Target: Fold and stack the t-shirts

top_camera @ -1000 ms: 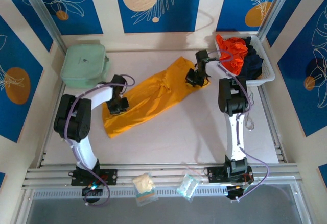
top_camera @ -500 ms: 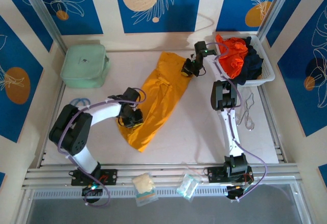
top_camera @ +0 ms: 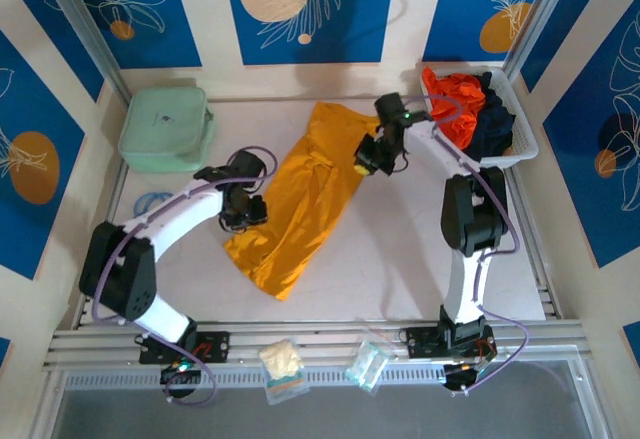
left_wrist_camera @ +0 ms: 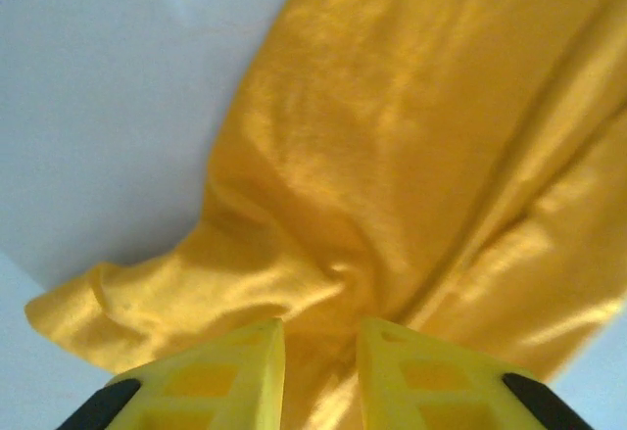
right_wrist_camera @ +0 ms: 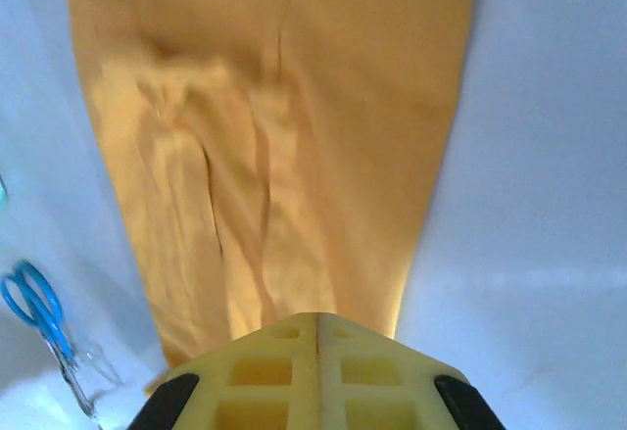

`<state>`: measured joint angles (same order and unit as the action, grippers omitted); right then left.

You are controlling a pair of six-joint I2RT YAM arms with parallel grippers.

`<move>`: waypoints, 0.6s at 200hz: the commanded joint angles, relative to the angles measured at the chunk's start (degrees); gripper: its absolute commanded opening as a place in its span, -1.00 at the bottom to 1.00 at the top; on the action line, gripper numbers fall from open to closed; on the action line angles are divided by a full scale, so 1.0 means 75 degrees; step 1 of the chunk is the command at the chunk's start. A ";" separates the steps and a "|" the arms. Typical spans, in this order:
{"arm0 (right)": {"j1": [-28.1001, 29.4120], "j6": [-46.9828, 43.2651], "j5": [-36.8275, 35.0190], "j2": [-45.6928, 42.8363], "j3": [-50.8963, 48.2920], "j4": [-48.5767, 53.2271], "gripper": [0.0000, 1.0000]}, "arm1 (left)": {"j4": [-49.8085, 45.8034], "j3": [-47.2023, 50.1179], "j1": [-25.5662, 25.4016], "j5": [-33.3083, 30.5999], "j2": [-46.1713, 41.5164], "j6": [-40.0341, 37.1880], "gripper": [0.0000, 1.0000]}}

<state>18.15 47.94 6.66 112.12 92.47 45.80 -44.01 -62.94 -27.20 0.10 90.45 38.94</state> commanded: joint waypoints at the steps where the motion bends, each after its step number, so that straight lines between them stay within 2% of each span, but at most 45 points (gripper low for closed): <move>1: 0.0404 0.1386 -0.0334 0.0137 -0.0911 -0.0948 -1.00 | 0.0277 0.0293 0.0029 0.0116 0.0722 -0.0443 -0.55; 26: 0.0611 0.1852 -0.0659 0.0595 -0.0660 -0.1091 -1.00 | 0.0614 0.0461 0.0018 0.0308 0.1189 -0.0549 -0.62; 69: 0.0673 0.2049 -0.1052 0.1469 0.0179 -0.0781 -1.00 | 0.0829 0.1506 -0.0015 0.0456 0.0949 -0.0449 -0.62; 120: 0.0511 0.1531 -0.1366 0.2497 0.1407 0.0102 -1.00 | 0.1714 0.2923 -0.0587 0.1369 0.0353 0.0639 -0.62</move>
<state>22.81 61.04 -1.65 127.83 99.50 41.60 -29.56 -47.62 -28.32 4.56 90.94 38.59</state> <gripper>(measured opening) 0.049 0.189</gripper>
